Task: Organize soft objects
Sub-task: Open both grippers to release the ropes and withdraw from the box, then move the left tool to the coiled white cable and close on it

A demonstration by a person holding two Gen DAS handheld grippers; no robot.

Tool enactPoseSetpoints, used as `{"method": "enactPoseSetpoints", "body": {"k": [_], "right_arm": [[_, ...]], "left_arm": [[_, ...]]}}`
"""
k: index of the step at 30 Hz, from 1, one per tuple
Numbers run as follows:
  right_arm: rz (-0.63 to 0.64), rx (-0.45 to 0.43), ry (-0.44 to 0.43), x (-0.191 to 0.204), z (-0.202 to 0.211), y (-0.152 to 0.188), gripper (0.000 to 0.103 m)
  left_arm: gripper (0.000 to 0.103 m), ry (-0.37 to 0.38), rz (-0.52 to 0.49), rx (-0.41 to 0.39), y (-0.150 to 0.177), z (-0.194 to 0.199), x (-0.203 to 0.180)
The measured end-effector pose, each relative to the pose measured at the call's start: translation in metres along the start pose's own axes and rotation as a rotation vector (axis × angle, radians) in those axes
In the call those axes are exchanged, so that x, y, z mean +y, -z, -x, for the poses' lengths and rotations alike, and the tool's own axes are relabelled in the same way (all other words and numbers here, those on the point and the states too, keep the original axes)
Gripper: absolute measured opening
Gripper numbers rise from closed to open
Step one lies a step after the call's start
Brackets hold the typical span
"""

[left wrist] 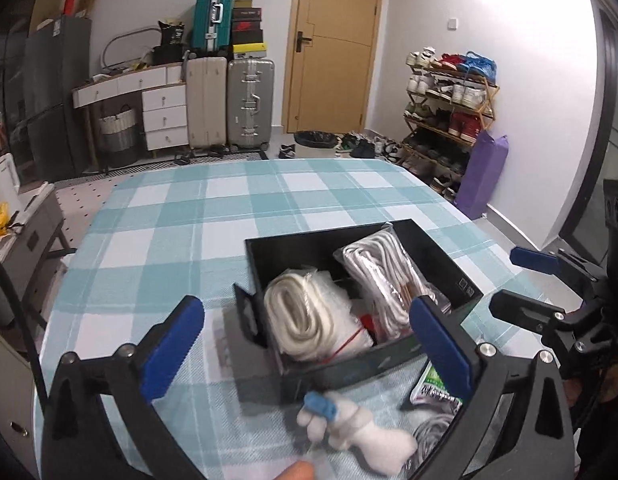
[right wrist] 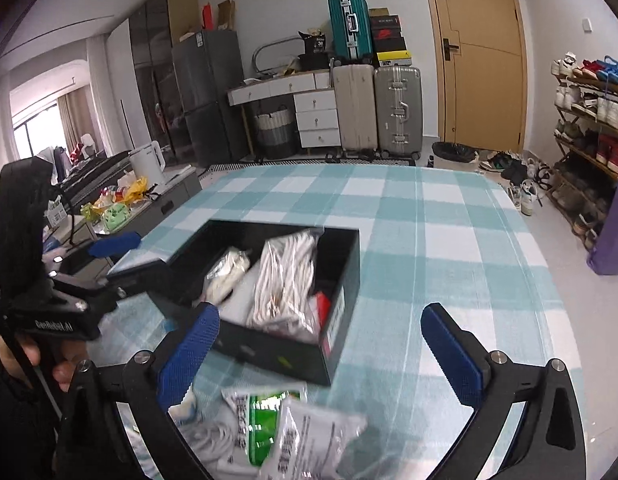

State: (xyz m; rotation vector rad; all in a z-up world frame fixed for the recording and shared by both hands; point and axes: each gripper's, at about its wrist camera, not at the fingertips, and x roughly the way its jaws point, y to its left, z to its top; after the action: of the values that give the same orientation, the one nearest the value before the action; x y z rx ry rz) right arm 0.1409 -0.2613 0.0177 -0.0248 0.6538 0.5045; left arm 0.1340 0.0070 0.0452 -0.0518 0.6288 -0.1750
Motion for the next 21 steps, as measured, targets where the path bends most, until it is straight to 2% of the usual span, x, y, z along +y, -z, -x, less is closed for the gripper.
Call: {"method": "enactPoseSetpoints", "body": {"k": [6,13,21], "right_arm": [[0.004,0.017,0.016,0.000,0.012,0.021,0.102],[0.022,0.054,0.028,0.002,0.018,0.043,0.103],[0.012,0.090,0.023,-0.003,0.024,0.061,0.103]], "left_arm": [[0.103,-0.028,0.028,-0.006,0.017,0.014,0.003],[0.103,-0.070,0.005,0.005,0.037,0.020,-0.005],[0.103,-0.056,-0.046,0.025,0.053,0.024,-0.019]]}}
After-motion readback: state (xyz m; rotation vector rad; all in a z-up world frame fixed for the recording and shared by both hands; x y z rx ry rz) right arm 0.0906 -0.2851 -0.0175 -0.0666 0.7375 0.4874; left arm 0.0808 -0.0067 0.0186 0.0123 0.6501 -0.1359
